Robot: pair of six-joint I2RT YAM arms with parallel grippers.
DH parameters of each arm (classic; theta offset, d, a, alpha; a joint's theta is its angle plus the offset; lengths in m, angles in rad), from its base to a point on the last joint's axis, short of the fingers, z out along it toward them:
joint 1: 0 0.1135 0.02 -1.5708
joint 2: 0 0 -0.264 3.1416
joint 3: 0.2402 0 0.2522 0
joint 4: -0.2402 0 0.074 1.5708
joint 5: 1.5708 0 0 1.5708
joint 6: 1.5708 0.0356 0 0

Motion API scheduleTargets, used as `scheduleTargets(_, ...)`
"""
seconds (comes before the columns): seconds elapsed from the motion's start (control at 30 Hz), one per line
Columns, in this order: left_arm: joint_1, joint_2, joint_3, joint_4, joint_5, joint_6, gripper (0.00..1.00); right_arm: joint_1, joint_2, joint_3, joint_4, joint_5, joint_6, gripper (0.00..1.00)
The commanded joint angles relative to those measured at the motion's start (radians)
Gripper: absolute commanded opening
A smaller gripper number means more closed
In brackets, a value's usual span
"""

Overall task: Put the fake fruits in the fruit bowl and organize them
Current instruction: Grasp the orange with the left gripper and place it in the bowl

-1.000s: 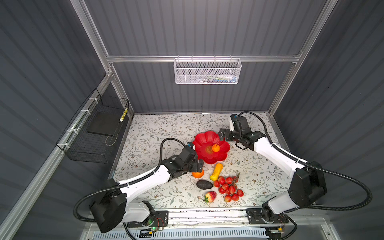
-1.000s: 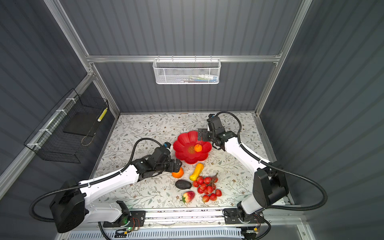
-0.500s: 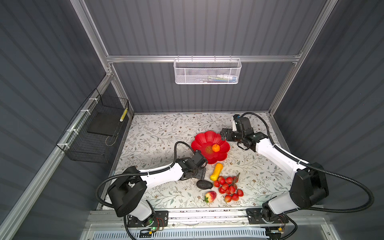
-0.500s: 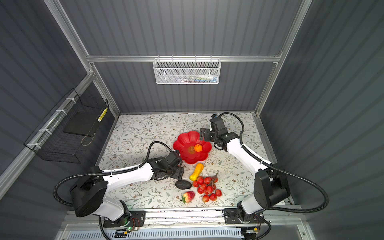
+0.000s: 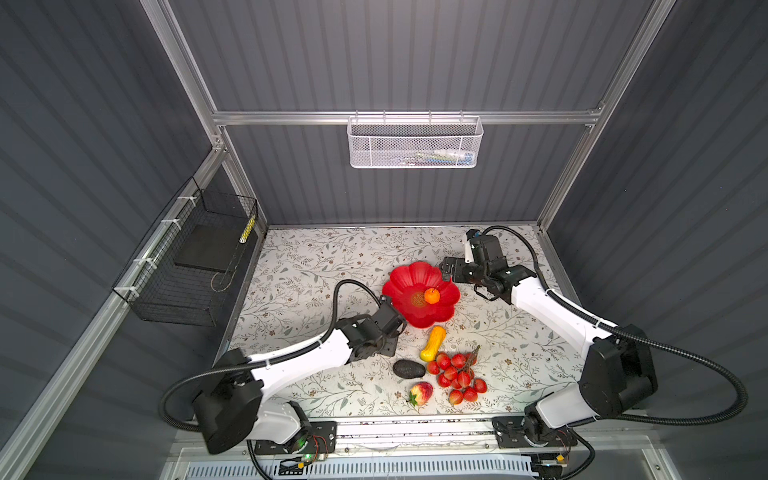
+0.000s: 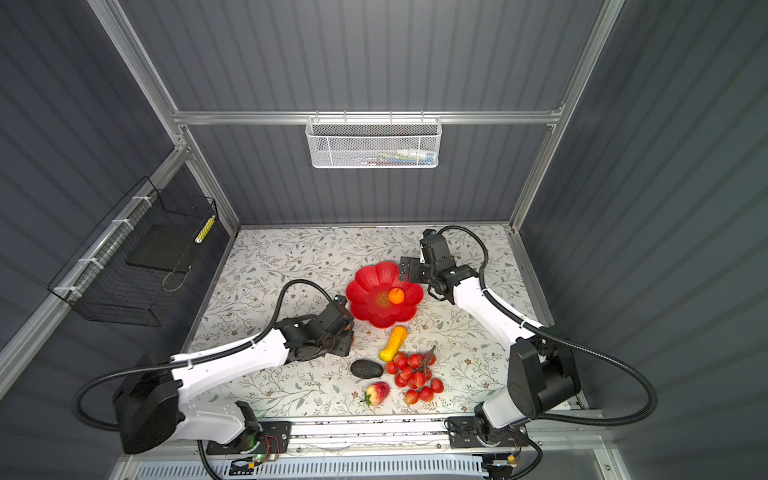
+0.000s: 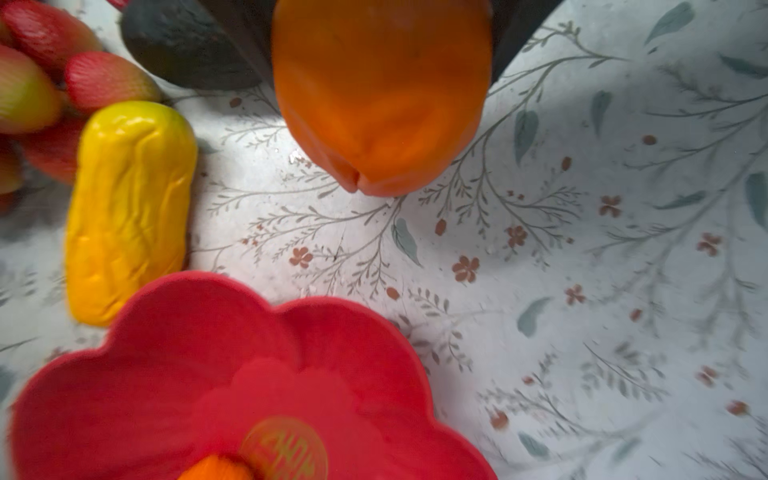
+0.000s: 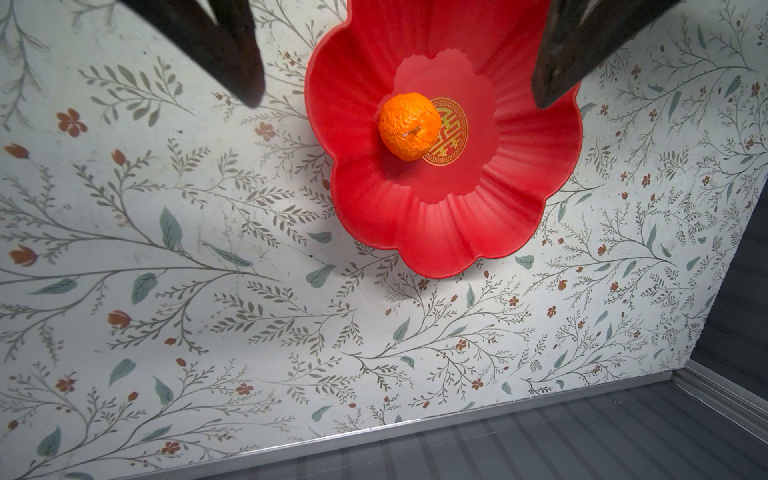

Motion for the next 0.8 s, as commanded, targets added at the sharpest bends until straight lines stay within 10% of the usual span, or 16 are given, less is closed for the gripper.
scheduleTargets(0.0, 0.001, -0.079, 0.032, -0.041, -0.080, 0.061, 0.59, -0.004, 0.005, -0.003, 0.026, -0.007, 0.008, 0.99)
scheduleTargets(0.27, 0.078, 0.178, 0.303, 0.039, -0.008, 0.263, 0.61, -0.012, -0.030, -0.012, 0.019, -0.004, 0.009, 0.99)
scheduleTargets(0.77, 0.147, 0.652, 0.623, 0.067, 0.063, 0.282, 0.64, -0.039, -0.264, -0.184, -0.062, -0.001, 0.005, 0.99)
